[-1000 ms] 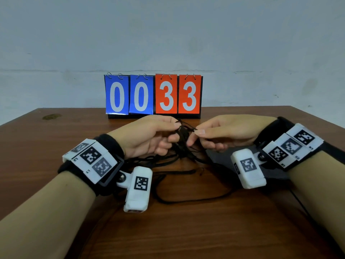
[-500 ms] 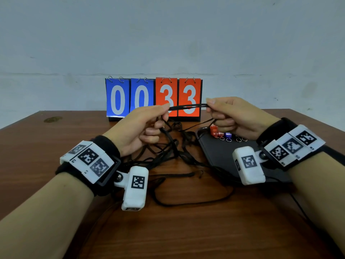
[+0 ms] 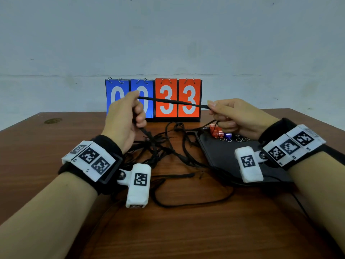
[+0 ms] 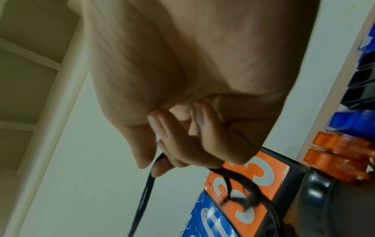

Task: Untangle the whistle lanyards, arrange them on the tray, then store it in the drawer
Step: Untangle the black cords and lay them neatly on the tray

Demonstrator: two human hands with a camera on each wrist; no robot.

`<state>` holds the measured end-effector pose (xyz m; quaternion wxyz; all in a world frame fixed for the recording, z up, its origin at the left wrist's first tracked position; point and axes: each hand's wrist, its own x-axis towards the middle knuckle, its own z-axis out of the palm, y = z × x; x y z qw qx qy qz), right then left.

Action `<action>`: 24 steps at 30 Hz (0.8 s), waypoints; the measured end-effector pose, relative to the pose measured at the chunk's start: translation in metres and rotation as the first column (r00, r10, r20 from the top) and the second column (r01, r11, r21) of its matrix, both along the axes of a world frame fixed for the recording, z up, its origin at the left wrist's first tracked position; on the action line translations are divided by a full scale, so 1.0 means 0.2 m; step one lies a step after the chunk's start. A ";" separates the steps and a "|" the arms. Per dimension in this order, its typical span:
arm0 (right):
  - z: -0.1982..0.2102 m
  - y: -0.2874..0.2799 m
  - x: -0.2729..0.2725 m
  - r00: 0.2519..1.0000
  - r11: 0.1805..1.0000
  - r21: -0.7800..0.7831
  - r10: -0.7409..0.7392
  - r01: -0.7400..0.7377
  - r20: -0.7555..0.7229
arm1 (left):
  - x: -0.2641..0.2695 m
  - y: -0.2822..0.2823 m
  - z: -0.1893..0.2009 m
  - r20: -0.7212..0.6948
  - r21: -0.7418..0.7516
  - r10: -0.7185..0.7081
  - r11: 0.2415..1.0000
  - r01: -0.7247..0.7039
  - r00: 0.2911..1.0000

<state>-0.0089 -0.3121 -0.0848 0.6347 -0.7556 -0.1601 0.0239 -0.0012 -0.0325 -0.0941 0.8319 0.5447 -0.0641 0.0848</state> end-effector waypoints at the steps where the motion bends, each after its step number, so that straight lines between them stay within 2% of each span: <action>1: 0.00 0.00 0.00 1.000 1.000 -0.006 0.009 -0.009 -0.001 | 0.01 0.01 0.00 -0.011 -0.003 0.073 0.997 -0.073 0.997; 3: -0.01 -0.01 0.01 1.000 0.999 -0.017 0.030 -0.030 -0.007 | 0.03 0.03 -0.01 -0.044 0.003 0.144 0.990 -0.144 0.989; 5: -0.01 -0.01 0.01 0.999 0.999 -0.015 0.043 -0.044 -0.017 | 0.05 0.04 -0.02 -0.064 0.065 0.161 0.985 -0.157 0.985; 9: 0.01 0.01 0.00 0.999 0.999 0.009 0.035 -0.035 -0.020 | 0.04 0.00 -0.03 -0.051 0.358 0.162 0.924 -0.133 0.985; 11: 0.02 0.02 -0.02 0.998 0.998 0.027 0.063 -0.062 -0.029 | 0.01 -0.03 -0.02 -0.089 0.428 0.087 0.903 -0.041 0.992; 14: 0.03 0.04 -0.04 0.992 0.992 0.040 0.119 -0.118 -0.042 | -0.04 -0.06 -0.01 -0.181 0.507 -0.105 0.842 0.184 0.978; 18: 0.04 0.05 -0.06 0.968 0.970 0.029 0.242 -0.240 -0.072 | -0.10 -0.09 0.00 -0.252 0.503 -0.385 0.732 0.460 0.888; 21: 0.04 0.05 -0.07 0.936 0.936 -0.004 0.352 -0.352 -0.032 | -0.14 -0.12 -0.01 -0.265 0.501 -0.495 0.663 0.557 0.828; 24: 0.04 0.06 -0.09 0.927 0.926 -0.062 0.374 -0.372 0.037 | -0.17 -0.15 -0.02 -0.215 0.501 -0.543 0.652 0.569 0.812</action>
